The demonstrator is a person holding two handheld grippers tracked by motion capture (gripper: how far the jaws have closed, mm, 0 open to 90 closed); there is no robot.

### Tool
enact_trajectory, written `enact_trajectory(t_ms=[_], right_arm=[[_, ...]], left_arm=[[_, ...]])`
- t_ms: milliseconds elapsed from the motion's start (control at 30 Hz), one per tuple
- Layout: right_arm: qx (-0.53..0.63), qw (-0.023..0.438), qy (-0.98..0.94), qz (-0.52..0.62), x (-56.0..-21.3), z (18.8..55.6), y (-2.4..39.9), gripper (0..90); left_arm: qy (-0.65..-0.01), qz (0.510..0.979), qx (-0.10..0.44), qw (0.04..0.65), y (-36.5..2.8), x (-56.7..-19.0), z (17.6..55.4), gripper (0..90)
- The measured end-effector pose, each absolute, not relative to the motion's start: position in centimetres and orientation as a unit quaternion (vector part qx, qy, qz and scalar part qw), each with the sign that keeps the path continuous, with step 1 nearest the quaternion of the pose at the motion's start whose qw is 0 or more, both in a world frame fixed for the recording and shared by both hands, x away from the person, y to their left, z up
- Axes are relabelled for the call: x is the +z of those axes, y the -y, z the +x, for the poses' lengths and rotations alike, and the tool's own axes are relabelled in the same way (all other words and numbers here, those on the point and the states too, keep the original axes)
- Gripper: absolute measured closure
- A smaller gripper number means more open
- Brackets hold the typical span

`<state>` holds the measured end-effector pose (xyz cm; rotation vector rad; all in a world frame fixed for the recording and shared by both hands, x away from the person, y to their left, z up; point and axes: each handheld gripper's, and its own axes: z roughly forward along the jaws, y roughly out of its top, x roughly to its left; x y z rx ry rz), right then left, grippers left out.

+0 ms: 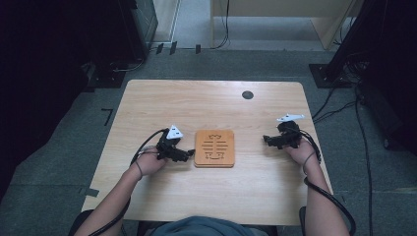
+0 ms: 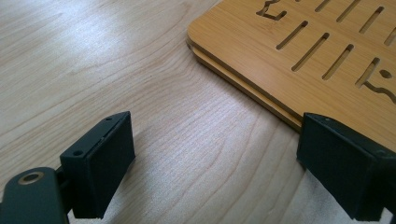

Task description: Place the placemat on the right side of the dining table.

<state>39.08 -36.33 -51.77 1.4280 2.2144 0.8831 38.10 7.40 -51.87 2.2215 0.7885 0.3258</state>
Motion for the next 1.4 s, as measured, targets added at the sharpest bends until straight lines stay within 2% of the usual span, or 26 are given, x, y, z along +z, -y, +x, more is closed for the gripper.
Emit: enact_trajectory(t_ms=[200, 1400], right_arm=[[0.309, 0.175, -0.792, 0.497, -51.96, 39.29, 36.04, 0.0], [0.314, 0.185, -0.779, 0.51, -52.13, 39.3, 35.84, 0.0]], left_arm=[[-0.308, 0.867, 0.127, 0.372, -7.4, -51.87, 38.11, 10.2], [-0.308, 0.866, 0.127, 0.372, -7.38, -51.87, 38.13, 10.2]])
